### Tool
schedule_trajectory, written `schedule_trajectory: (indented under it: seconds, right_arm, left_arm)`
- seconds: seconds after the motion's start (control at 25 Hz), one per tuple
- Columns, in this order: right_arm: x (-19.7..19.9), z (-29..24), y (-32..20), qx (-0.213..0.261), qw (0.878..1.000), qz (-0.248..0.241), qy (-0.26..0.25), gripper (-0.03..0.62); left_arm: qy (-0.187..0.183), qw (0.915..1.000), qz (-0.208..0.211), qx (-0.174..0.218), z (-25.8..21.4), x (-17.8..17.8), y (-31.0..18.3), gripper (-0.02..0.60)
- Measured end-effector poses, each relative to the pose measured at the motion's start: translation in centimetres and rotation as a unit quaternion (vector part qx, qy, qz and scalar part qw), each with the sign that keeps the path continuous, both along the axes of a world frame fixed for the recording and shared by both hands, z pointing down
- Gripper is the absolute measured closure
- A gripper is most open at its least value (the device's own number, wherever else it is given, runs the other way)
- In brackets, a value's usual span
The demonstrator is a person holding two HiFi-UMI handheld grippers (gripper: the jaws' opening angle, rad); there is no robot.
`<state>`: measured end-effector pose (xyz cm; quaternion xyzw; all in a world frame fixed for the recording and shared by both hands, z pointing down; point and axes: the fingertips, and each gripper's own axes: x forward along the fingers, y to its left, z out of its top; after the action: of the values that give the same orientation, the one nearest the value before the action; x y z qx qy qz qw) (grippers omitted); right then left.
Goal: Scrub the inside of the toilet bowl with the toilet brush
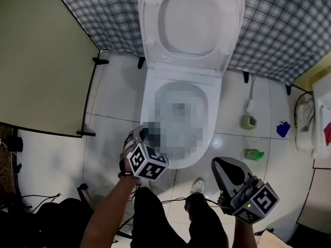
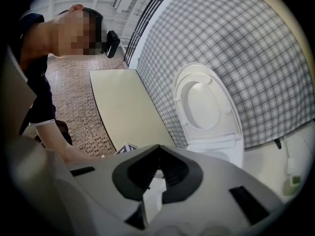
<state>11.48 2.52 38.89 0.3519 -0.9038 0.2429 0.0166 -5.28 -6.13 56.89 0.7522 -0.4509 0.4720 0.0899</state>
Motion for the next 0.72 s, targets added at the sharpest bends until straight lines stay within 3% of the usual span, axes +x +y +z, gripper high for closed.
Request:
schedule_trajectory:
  seconds: [0.28, 0.48, 0.72]
  right_arm:
    - [-1.0, -0.5, 0.2, 0.005, 1.000, -0.017, -0.004, 0.594]
    - [-1.5, -0.7, 0.5, 0.004, 1.000, -0.022, -0.009, 0.594]
    - [-2.0, -1.3, 0.6, 0.004, 1.000, -0.027, -0.014, 0.593]
  left_arm:
    - [-0.054, 0.9944, 0.054, -0.073, 0.0, -0.7, 3.4, 0.368]
    - [-0.067, 0.9843, 0.096, -0.132, -1.1, -0.5, 5.2, 0.368]
    - [-0.075, 0.9748, 0.124, -0.170, -2.3, -0.5, 6.9, 0.368]
